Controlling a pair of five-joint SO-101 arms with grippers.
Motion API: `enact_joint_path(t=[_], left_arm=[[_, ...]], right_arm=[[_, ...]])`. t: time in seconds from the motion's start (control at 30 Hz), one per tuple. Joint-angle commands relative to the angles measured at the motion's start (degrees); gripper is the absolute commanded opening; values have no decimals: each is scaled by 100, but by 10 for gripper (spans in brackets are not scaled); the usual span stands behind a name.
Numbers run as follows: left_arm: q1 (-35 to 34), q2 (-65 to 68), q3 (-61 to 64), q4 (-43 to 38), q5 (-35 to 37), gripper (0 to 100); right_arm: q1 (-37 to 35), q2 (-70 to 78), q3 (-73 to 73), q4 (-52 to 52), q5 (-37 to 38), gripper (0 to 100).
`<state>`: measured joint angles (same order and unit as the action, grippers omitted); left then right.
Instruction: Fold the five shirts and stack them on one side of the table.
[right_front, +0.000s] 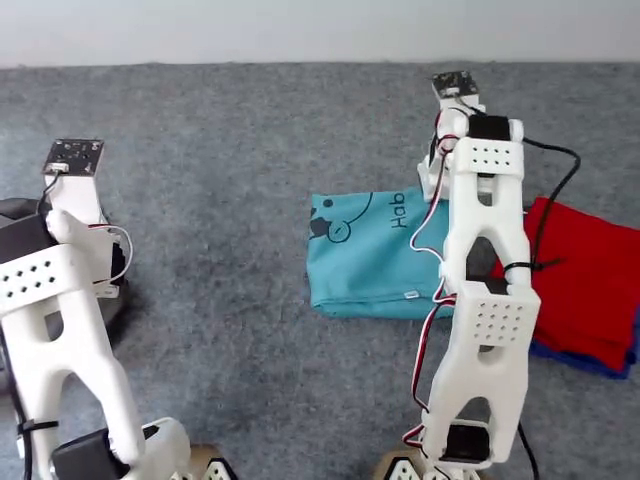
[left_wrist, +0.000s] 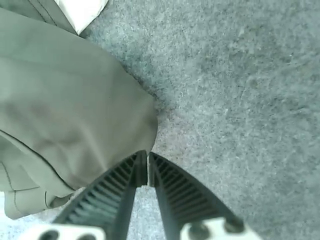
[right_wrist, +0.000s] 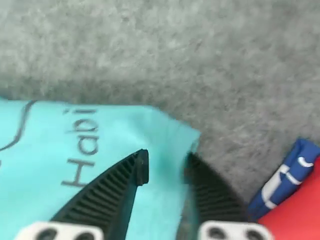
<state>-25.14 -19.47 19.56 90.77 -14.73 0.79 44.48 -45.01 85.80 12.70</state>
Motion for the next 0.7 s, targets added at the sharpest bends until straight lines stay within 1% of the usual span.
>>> enact_joint_path(t=[0.0, 0.07, 0.13, 0.3, 0.37, 0.47, 0.67], left_arm=[[18, -114, -31, -62, -53, 13], [18, -114, -31, -62, -53, 13], [18, -114, -31, -62, -53, 13], [18, -114, -31, -62, -44, 13], [9, -114, -31, -62, -44, 13], [-18, -114, -31, -53, -44, 13], [-26, -167, -31, -18, -44, 13]], right_arm=[[-198, -435, -246, 330, 26, 267], [-312, -673, -246, 523, 62, 252], [-462, -910, -246, 769, 70, 210], [-1095, -1218, -246, 1587, 70, 2], [-1314, -1270, -158, 1727, 70, 24], [-1666, -1349, 185, 1719, 70, 9], [-2519, -1508, 1407, 1640, 9, 9]])
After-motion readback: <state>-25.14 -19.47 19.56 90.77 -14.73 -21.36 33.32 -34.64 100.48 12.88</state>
